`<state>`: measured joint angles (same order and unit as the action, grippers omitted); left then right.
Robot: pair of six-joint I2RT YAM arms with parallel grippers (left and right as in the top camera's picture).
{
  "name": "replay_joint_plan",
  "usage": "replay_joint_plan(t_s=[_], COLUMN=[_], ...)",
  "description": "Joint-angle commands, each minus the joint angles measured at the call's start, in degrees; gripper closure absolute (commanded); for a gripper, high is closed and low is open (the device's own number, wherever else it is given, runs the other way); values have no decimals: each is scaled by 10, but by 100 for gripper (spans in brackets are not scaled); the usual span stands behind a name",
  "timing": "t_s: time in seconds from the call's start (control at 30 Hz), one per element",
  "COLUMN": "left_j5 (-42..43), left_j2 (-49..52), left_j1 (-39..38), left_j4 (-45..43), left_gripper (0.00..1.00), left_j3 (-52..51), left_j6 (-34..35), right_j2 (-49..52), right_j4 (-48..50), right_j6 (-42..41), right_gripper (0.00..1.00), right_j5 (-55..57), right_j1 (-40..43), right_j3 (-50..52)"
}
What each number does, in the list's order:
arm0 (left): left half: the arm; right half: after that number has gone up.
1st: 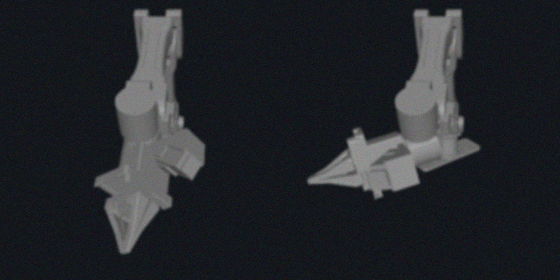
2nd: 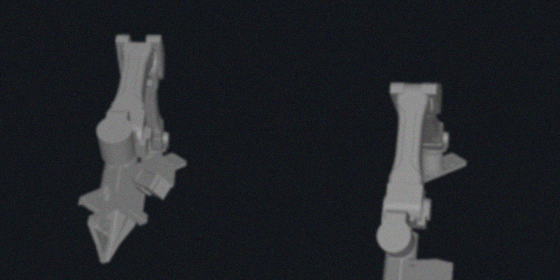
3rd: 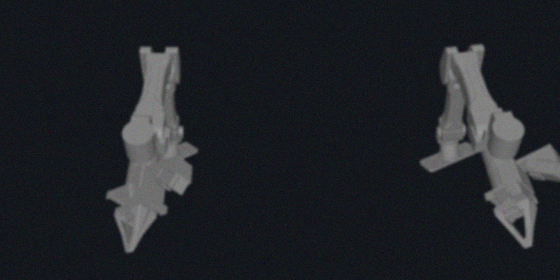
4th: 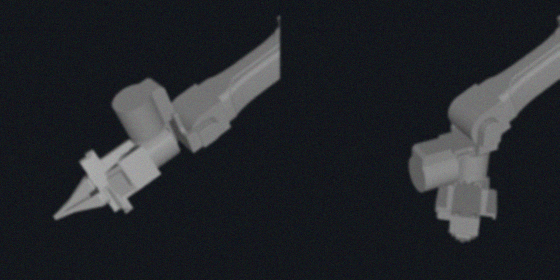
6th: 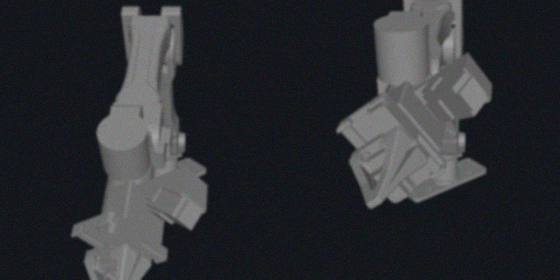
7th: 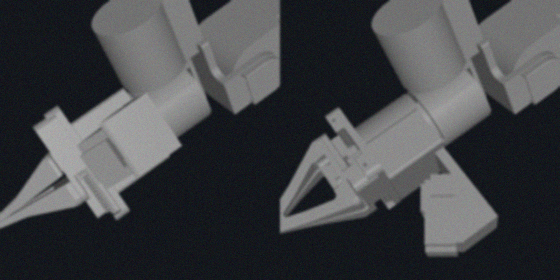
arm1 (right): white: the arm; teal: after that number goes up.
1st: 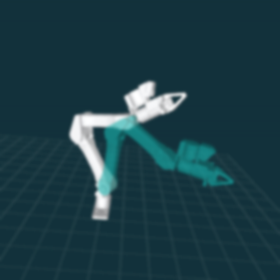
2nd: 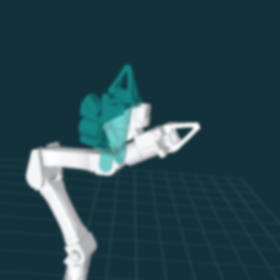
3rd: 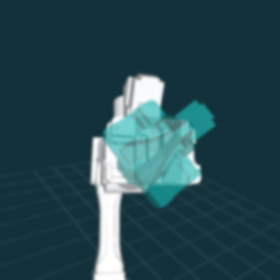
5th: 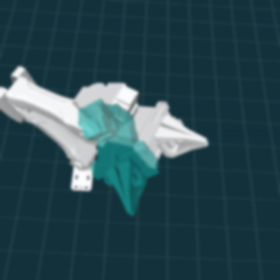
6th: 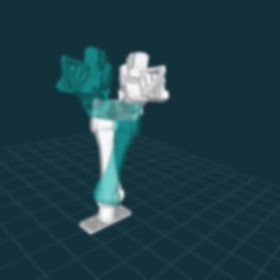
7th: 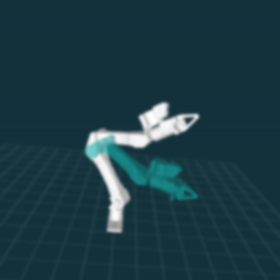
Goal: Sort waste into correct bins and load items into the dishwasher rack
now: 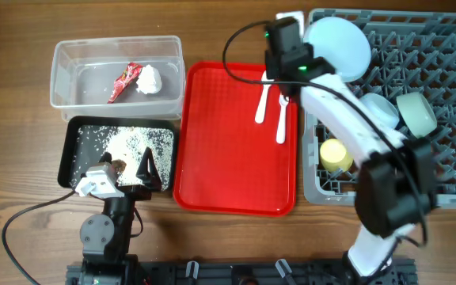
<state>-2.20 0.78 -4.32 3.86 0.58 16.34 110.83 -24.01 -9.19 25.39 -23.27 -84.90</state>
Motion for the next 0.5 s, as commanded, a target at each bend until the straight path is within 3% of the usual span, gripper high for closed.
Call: replay_joint_plan(t_s=[0.0, 0.17, 0.27, 0.47], left_j5=[2, 2, 2, 2], left_j2=[-4, -4, -4, -4], left_j1=[5, 5, 5, 5], left_j4=[0, 0, 0, 0], left_gripper=[0, 0, 0, 0], left_j3=[-3, -3, -3, -3], left_j6=[-9, -9, -10, -9], right_j2=[57, 95, 103, 99], right_j4=[15, 69, 69, 81], right_j6=[64, 81, 43, 64], right_gripper=[96, 96, 96, 96], right_j5=[63, 132, 186, 314], right_j1=[-6, -10, 6, 16], right_j3=[-1, -1, -1, -2])
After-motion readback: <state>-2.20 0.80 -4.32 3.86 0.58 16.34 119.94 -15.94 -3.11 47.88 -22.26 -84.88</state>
